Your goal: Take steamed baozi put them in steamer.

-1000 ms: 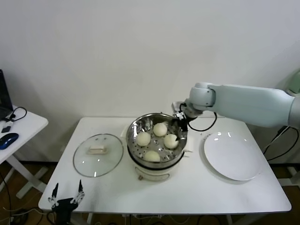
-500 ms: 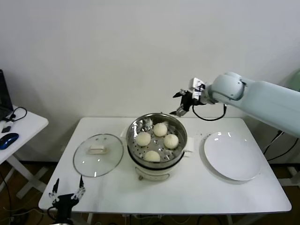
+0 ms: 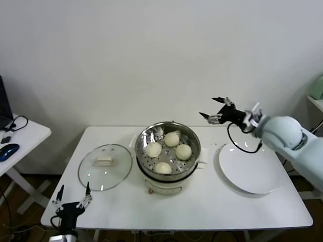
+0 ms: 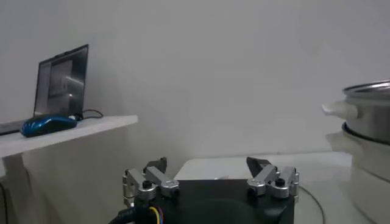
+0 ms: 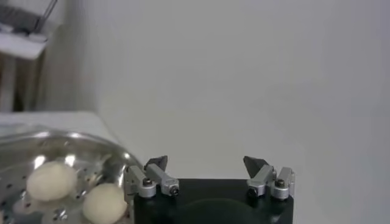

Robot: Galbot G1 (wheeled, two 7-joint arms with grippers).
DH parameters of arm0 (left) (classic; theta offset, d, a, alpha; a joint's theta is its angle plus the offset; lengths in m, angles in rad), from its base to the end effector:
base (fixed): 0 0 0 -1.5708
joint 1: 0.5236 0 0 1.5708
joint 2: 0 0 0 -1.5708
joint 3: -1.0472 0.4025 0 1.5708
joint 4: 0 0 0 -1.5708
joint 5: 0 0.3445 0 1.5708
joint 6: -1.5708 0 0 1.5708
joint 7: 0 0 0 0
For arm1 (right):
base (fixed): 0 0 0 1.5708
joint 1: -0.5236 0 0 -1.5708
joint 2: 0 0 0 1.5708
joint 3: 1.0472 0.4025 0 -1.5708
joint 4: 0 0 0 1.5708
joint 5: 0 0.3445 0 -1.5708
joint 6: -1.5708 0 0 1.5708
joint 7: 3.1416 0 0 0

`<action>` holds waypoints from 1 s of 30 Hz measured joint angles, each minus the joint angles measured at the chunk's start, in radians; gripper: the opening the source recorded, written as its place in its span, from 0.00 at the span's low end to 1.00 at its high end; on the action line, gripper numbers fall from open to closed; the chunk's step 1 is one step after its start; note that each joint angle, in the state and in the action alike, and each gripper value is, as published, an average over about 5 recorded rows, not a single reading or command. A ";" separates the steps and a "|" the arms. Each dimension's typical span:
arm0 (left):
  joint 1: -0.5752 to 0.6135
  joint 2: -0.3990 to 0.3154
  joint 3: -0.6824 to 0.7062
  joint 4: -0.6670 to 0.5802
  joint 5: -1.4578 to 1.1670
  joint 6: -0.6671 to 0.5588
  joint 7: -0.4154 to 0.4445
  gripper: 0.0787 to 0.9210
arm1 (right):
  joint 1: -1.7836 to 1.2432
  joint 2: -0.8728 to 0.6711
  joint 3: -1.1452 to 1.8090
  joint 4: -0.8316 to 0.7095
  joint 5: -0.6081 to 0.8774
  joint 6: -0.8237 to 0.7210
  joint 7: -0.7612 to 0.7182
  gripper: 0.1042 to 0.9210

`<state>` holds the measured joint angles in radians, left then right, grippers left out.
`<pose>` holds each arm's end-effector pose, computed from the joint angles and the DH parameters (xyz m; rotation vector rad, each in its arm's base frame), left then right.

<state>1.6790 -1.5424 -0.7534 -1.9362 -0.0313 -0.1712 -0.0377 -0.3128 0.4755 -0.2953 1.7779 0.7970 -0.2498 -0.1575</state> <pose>0.0891 0.0812 -0.4087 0.3361 -3.0315 -0.1854 0.4194 -0.1821 -0.1209 0.9114 -2.8030 0.6835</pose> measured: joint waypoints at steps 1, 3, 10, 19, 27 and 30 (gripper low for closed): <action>0.001 0.001 0.000 -0.003 -0.002 0.001 0.001 0.88 | -0.065 0.004 0.066 0.017 -0.007 0.014 0.011 0.88; 0.001 0.003 0.001 -0.007 -0.006 0.002 0.002 0.88 | -0.200 0.020 0.199 0.045 -0.025 0.044 0.029 0.88; -0.001 0.002 0.009 -0.013 -0.012 0.005 0.004 0.88 | -0.656 0.151 0.603 0.093 -0.095 0.168 0.041 0.88; -0.001 0.001 0.008 -0.012 -0.019 0.000 0.005 0.88 | -1.115 0.359 0.865 0.102 -0.156 0.349 0.006 0.88; -0.001 -0.006 0.011 -0.003 -0.019 -0.006 0.005 0.88 | -1.352 0.519 0.907 0.078 -0.220 0.514 -0.011 0.88; 0.002 -0.008 0.012 -0.003 -0.019 -0.007 0.005 0.88 | -1.390 0.568 0.901 0.062 -0.245 0.571 -0.011 0.88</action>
<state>1.6809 -1.5504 -0.7419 -1.9391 -0.0504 -0.1780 -0.0332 -1.7025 1.0438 0.6061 1.8400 0.5524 0.3214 -0.1687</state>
